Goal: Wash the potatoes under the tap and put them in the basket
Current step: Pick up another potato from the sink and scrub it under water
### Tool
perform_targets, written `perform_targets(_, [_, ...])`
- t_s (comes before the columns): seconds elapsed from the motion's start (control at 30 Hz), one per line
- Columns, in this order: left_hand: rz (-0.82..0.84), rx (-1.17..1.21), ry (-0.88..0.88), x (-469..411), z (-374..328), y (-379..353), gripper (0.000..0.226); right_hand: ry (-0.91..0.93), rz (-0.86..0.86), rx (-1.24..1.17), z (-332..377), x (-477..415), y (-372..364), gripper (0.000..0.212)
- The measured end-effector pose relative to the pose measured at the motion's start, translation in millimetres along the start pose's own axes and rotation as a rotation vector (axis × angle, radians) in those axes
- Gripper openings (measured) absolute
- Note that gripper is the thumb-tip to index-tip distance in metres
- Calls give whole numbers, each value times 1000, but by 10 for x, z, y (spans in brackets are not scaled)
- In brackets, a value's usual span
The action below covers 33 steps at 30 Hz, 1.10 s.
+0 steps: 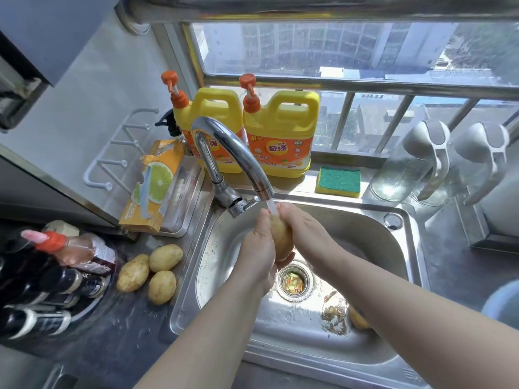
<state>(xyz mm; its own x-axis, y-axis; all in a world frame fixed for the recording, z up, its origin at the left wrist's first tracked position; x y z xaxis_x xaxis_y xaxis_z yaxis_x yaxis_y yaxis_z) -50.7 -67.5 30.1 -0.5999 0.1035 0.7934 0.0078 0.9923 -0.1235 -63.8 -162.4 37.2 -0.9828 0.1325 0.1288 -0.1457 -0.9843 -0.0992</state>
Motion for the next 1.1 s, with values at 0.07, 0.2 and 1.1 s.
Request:
perform_targets(0.07, [29, 79, 68, 0, -24, 26, 39, 3, 30, -63, -26, 11, 24, 32])
perform_targets(0.2, [32, 135, 129, 6, -54, 77, 44, 37, 156, -48, -48, 44, 26, 25])
perform_targets(1.1, [262, 8, 428, -7, -165, 193, 95, 85, 325, 125, -47, -47, 274, 38])
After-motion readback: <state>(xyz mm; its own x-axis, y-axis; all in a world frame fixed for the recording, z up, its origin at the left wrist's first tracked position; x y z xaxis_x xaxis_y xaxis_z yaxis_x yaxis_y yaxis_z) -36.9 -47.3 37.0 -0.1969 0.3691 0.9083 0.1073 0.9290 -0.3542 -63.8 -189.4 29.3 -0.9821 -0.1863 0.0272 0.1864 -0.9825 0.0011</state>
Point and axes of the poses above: each hand's wrist, its own x-axis away from the middle knuckle, its own y-axis out of the back of the hand, z = x × y, the point moved 1 cm from there along -x, towards the middle knuckle, and after that the axes turned 15 degrees about y, right-handed, at the moved point
